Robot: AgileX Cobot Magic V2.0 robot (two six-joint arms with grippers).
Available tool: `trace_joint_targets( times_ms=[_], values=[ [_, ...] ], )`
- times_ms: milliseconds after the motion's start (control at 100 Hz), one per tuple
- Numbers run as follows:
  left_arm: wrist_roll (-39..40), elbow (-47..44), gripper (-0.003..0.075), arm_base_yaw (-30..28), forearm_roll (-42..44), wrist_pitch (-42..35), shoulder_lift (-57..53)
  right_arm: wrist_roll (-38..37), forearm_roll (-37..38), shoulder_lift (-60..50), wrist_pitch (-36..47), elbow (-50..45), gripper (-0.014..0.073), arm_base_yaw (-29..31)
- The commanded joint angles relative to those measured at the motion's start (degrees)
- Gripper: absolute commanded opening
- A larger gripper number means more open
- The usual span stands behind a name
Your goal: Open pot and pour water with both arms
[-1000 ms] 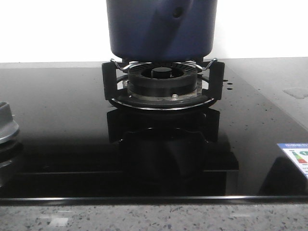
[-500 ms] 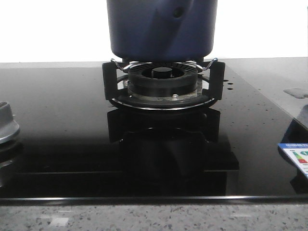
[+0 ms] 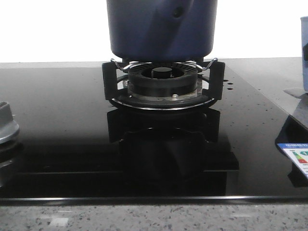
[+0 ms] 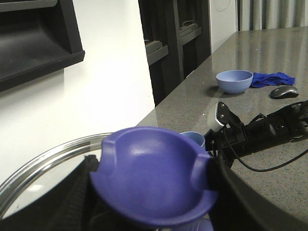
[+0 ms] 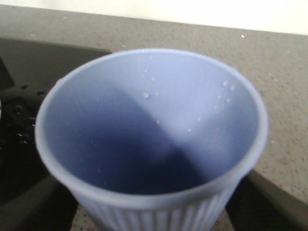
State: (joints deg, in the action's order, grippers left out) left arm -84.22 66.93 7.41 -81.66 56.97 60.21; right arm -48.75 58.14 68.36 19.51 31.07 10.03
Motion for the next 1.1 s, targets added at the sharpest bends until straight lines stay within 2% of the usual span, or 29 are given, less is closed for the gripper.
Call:
trace_joint_targets(
  times_ms=[0, 60, 490, 690, 800, 850, 920, 990, 1090],
  values=[
    [0.58, 1.71, 0.0274, -0.06, -5.42, -0.95, -1.12, 0.08, -0.89, -1.13, 4.98, 1.49, 0.0612, 0.48],
    [0.58, 1.71, 0.0274, -0.06, -5.42, -0.84, -1.12, 0.08, -0.89, -1.26, 5.58, 1.49, 0.0661, 0.48],
    [0.58, 1.71, 0.0274, 2.11, -5.42, -1.9, -0.34, 0.08, -0.89, -12.16, 6.26, 1.6, 0.0654, 0.48],
    [-0.51, 1.71, 0.0274, 4.37, -8.43, -4.07, 3.41, 0.08, -0.89, -17.22, 8.55, 1.6, 0.0654, 0.48],
    [-2.98, 1.71, 0.0274, 5.9, -10.92, -4.2, 6.52, -3.11, -0.89, -21.37, 9.36, 1.6, 0.063, 0.48],
    [-3.92, 1.86, 0.0274, 6.43, -11.85, -4.3, 8.15, -4.82, -0.89, -23.3, 9.69, 1.6, 0.0584, 0.48],
    [-5.74, 1.94, 0.0274, 7.39, -14.49, -4.53, 10.56, -6.72, -0.89, -26.0, 9.69, 1.6, 0.0469, 0.48],
    [-8.33, 1.94, 0.0274, 8.32, -17.53, -5.41, 12.92, -8.98, -0.89, -28.44, 9.79, 1.6, 0.0295, 0.48],
    [-13.48, 1.99, 0.0274, 9.64, -20.27, -6.5, 15.96, -10.0, -0.78, -31.52, 10.11, 1.6, -0.002, 0.36]
  ],
)
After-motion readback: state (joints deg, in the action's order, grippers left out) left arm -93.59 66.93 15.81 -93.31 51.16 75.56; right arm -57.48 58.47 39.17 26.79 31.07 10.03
